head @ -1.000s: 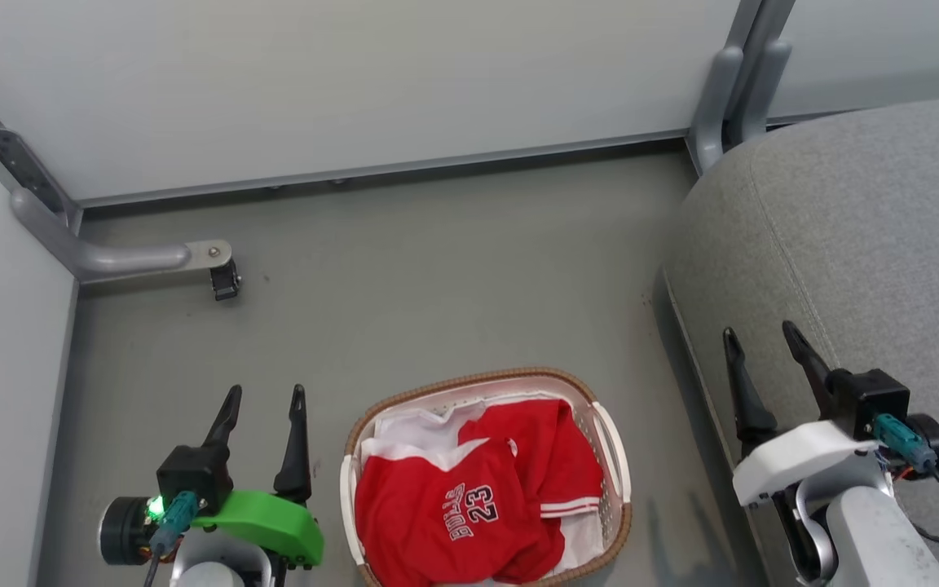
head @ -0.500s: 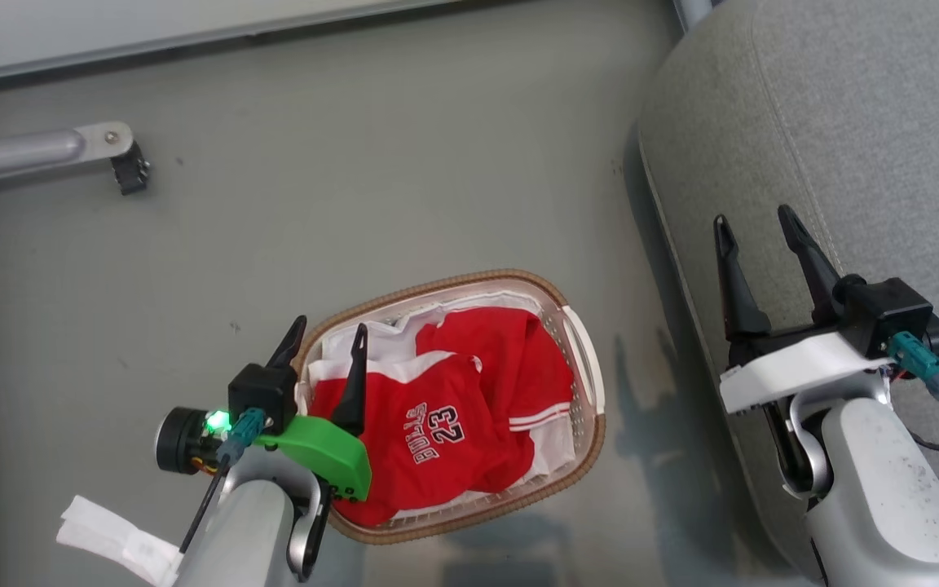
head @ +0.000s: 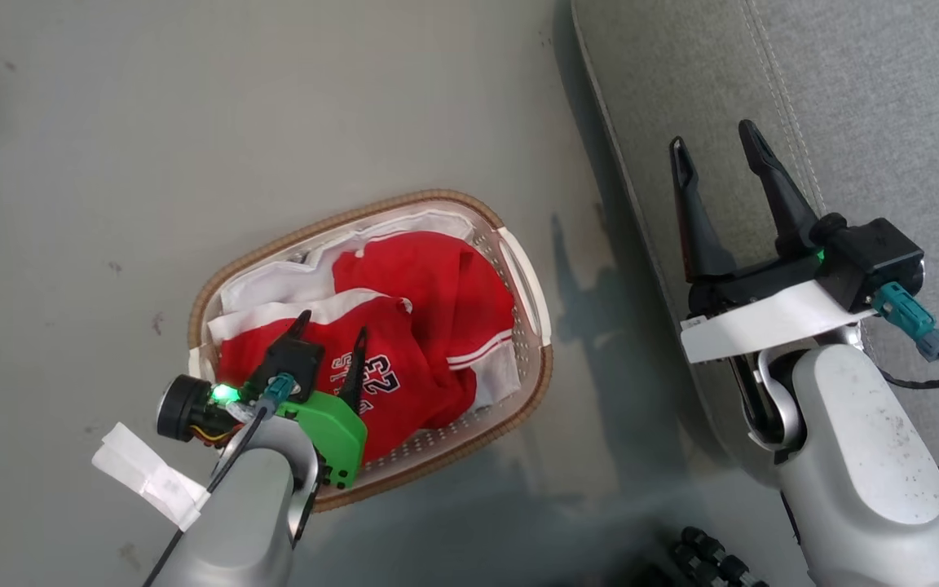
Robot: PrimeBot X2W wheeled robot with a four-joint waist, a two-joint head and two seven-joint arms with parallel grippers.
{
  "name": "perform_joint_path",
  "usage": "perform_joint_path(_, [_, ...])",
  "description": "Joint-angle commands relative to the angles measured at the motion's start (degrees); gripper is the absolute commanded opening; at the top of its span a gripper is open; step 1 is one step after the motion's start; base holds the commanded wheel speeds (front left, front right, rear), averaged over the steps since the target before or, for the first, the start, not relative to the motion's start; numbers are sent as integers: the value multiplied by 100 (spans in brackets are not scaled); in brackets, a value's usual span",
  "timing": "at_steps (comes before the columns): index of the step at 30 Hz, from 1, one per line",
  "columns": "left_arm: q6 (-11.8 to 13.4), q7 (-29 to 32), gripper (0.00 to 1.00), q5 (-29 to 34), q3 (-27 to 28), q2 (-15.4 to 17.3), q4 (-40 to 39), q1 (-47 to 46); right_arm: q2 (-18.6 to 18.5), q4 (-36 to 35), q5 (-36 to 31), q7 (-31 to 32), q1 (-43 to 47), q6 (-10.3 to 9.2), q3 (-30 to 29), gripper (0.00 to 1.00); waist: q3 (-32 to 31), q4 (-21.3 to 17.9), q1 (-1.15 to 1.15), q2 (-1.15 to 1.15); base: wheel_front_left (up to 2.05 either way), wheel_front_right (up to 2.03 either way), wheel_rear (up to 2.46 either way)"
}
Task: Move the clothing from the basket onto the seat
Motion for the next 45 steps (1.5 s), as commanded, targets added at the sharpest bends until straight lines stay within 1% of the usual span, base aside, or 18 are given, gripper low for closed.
perform_joint_path(1, [-19, -4, 100, 86, -14, 108, 156, -173, 10, -23, 34, -25, -84, -4, 22, 100, 528, -436, -1, 0, 0, 0, 0])
perform_joint_path(9, [-87, -4, 100, 357, -289, 263, 1288, -678, 43, -48, 103, -25, -205, -4, 106, 100, 966, -691, -1, 0, 0, 0, 0])
perform_joint_path(15, [-123, 52, 100, 542, -529, 262, 2052, -1100, 56, -46, 159, -25, -250, -4, 133, 100, 1185, -811, -1, 0, 0, 0, 0])
perform_joint_path(20, [-45, 407, 100, 640, -698, 310, 2317, -1394, 57, -99, 281, -25, -285, -4, 155, 100, 1350, -865, -1, 0, 0, 0, 0])
perform_joint_path(26, [80, 1044, 100, 795, -893, 376, 2443, -1628, 56, -128, 354, -25, -307, -4, 162, 100, 1483, -869, -1, 0, 0, 0, 0])
perform_joint_path(31, [109, 1551, 100, 854, -1007, 415, 2475, -1704, 55, -123, 360, -25, -318, -4, 174, 100, 1520, -851, -1, 0, 0, 0, 0])
perform_joint_path(32, [96, 1610, 96, 845, -1018, 422, 2477, -1706, 55, -117, 357, -25, -321, -4, 180, 100, 1516, -847, -1, 0, 0, 0, 0])
perform_joint_path(33, [87, 1648, 42, 817, -1018, 426, 2481, -1702, 54, -109, 356, -25, -323, -4, 189, 100, 1505, -841, -1, 0, 0, 0, 0])
perform_joint_path(34, [72, 1667, 0, 803, -1029, 427, 2481, -1694, 54, -100, 356, -25, -324, -4, 194, 100, 1490, -835, -1, 0, 0, 0, 0])
perform_joint_path(36, [22, 1706, 0, 735, -1016, 418, 2484, -1644, 53, -74, 348, -25, -319, -4, 195, 100, 1433, -816, -1, 0, 0, 0, 0])
perform_joint_path(40, [-39, 1524, 0, 597, -968, 356, 2481, -1501, 52, -21, 328, -25, -283, -4, 195, 100, 1245, -770, -1, 0, 0, 0, 0])
perform_joint_path(45, [-127, 905, 0, 489, -1026, 240, 2476, -1299, 50, 84, 261, -24, -187, -4, 211, 100, 861, -674, -1, 0, 0, 0, 0])
